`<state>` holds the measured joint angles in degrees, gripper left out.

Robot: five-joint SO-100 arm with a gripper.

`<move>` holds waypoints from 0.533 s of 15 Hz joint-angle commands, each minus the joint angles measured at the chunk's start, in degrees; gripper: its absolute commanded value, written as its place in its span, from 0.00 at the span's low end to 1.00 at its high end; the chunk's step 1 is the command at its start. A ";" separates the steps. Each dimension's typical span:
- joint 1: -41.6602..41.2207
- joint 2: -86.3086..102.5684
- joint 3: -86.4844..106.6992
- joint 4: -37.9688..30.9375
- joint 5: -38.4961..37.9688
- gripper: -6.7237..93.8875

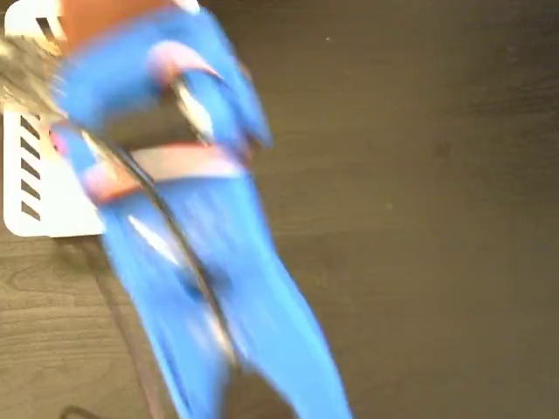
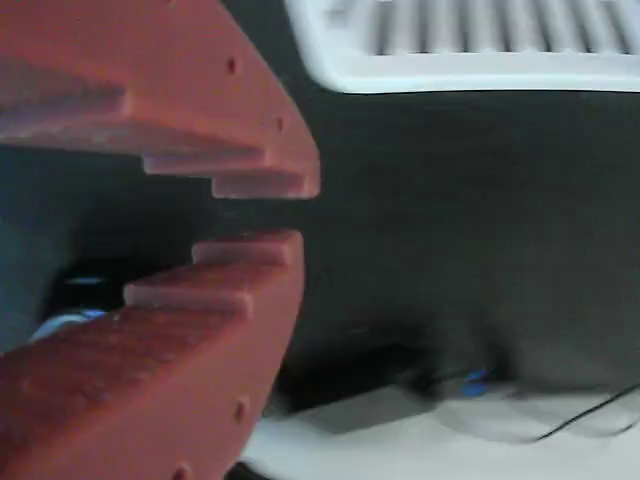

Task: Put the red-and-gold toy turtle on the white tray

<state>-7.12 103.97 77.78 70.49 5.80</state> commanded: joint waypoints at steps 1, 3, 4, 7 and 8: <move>4.75 19.25 28.39 -17.93 -3.87 0.06; 6.06 29.27 45.62 -23.91 -5.80 0.06; 6.15 33.49 51.86 -23.82 -5.27 0.06; 5.63 47.72 66.53 -19.16 -2.64 0.06; 6.06 53.26 71.37 -17.93 -2.55 0.06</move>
<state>-0.53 147.83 144.76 51.15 2.55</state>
